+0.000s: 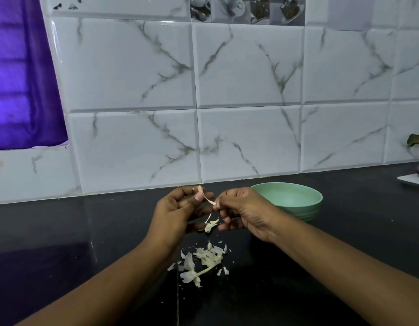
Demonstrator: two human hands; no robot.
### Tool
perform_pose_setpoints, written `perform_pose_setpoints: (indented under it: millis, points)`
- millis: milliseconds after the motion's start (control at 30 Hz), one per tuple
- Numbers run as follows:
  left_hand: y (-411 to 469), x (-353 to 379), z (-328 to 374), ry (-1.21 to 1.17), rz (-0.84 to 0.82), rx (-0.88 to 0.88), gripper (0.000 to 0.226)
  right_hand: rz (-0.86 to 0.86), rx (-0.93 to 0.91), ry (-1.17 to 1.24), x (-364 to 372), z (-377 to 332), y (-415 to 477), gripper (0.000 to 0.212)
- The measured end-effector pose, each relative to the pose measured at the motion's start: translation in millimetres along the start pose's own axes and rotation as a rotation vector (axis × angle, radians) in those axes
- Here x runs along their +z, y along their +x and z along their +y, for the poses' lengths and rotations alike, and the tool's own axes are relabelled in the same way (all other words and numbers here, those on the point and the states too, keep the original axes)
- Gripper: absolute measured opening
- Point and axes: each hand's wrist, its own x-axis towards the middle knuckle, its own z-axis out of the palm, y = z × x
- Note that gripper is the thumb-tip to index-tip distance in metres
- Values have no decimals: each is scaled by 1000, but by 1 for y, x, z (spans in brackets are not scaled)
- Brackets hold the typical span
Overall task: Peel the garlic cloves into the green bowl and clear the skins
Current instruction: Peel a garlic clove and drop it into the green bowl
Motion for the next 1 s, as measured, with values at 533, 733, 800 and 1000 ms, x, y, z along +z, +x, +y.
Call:
perform_pose_setpoints:
  millis: [533, 733, 800, 1000]
  points:
    - [11, -20, 2, 72, -88, -296, 16, -361, -56, -691, -16, -7, -6, 13]
    - [8, -18, 4, 83, -87, -289, 11, -365, -147, -637, -14, -5, -5, 19]
    - [8, -17, 5, 90, -85, -291, 9, -347, -159, -607, -16, -6, -4, 19]
    - [7, -16, 6, 125, -107, -300, 6, -354, -155, -482, -22, -8, -5, 14]
